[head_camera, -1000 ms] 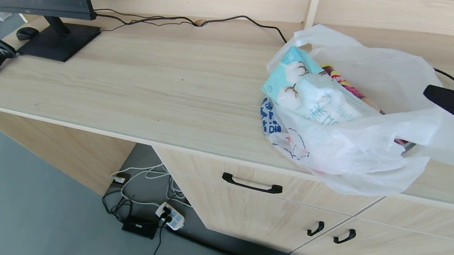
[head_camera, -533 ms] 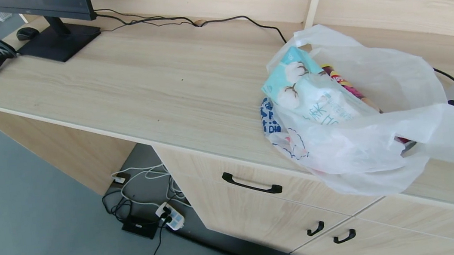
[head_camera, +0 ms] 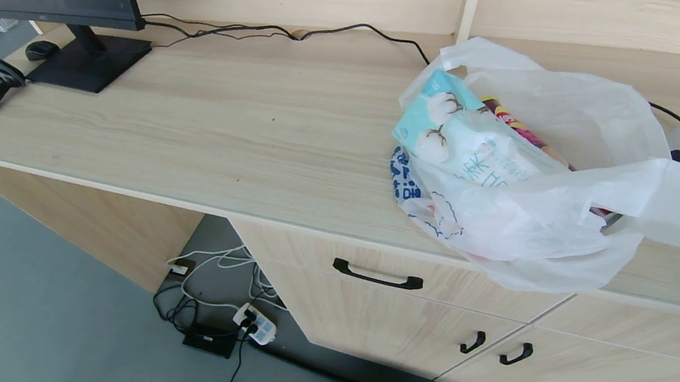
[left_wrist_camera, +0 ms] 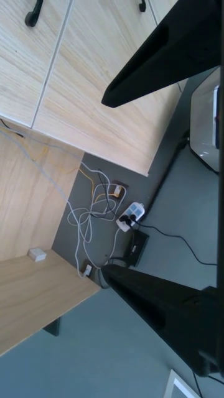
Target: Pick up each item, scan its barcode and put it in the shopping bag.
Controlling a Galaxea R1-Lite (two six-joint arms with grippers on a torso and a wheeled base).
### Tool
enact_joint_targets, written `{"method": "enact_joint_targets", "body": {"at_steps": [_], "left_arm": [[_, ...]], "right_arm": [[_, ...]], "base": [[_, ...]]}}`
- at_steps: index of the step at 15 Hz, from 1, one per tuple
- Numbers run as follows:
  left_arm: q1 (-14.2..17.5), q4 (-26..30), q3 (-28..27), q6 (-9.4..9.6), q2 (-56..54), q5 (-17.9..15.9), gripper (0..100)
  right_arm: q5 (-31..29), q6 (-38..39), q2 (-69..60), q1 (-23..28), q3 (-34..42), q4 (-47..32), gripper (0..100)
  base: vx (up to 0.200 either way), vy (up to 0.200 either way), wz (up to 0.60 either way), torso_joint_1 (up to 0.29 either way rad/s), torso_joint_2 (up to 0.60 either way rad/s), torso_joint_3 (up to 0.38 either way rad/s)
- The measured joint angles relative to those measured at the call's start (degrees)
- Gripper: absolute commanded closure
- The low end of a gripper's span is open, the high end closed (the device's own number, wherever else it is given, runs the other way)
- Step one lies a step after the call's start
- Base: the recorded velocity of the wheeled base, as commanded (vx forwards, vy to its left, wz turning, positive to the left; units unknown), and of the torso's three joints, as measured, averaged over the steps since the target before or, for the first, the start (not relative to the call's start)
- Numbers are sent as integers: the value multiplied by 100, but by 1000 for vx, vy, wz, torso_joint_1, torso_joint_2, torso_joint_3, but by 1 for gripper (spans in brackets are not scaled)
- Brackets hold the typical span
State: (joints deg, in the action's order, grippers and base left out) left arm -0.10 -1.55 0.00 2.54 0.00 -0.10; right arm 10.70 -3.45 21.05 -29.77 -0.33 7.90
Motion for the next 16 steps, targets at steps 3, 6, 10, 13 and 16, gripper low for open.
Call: {"method": "enact_joint_targets", "body": {"at_steps": [3,6,10,13,16], "left_arm": [[2,2,0,-2,0,0,0],[-1,7,0,-5,0,2,0],[-1,7,0,-35,0,0,0],[2,16,0,-68,0,0,0],[2,24,0,-98,0,0,0]], "right_arm": [[207,37,-830,-7,-112,-874,0],[1297,69,-1189,-38,-145,-896,0],[624,261,-1345,880,-112,-761,0],[319,407,-1449,2812,-212,-850,0],[680,438,-1651,4448,-289,-1079,0]], "base": [[0,0,0,0,0,0],[0,0,0,0,0,0],[0,0,0,0,0,0],[0,0,0,0,0,0],[0,0,0,0,0,0]]}}
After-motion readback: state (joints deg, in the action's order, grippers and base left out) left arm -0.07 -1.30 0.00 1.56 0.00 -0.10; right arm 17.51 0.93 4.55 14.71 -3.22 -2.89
